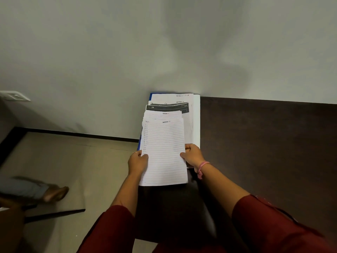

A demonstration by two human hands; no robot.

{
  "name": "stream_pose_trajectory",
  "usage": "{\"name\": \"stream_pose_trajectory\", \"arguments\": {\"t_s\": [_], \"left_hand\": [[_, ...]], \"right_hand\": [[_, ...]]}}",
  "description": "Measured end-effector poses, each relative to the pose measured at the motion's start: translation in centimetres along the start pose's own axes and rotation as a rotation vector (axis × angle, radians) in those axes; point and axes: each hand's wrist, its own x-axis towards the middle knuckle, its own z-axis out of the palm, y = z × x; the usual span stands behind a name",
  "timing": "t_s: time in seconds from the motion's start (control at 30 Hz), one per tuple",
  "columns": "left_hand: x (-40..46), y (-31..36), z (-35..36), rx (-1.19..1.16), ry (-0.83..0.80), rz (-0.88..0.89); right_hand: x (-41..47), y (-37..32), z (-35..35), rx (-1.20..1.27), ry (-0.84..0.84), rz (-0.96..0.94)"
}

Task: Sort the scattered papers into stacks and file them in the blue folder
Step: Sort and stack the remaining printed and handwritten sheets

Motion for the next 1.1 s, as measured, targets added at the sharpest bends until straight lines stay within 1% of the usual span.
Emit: {"name": "stream_pose_trajectory", "arguments": {"t_s": [0.17, 0.47, 0.63, 0.7, 0.77, 0.83, 0.87, 0.97, 1.1], "left_hand": [[2.5, 0.4, -0.5, 0.056, 0.035, 0.045], [5.3, 0.8, -0.4, 0.149, 0.079, 0.032], [6.0, 1.1, -0.5, 0.186, 0.078, 0.019], [6.3, 1.3, -0.6, 0.182, 0.065, 0.016], [6.7, 1.2, -0.6, 0.179, 0.036, 0.026], [6.6, 1.4, -0.6, 0.150, 0.025, 0.023], [6.4, 1.7, -0.6, 0.130, 0.015, 0.021], [5.8, 2.1, -0.5, 0.076, -0.004, 0.023], [6.2, 1.8, -0.4, -0.004, 0.024, -0.010]], "right_hand": [[1.3, -1.3, 1.5, -0.079, -0.003, 0.005], [2.5, -1.9, 2.4, -0.110, 0.030, 0.019], [2.6, -1.7, 1.9, -0.213, 0.049, -0.011], [2.6, -1.7, 1.2, -0.254, 0.099, -0.032], [2.8, -1.4, 0.2, -0.316, 0.209, -0.039], [3.1, -1.0, -0.7, -0.363, 0.321, -0.004], [3.3, -0.8, -1.0, -0.345, 0.356, 0.023], [4.0, -0.3, -1.4, -0.185, 0.352, 0.076], [4.8, -0.1, -1.3, -0.022, 0.373, 0.120]]}}
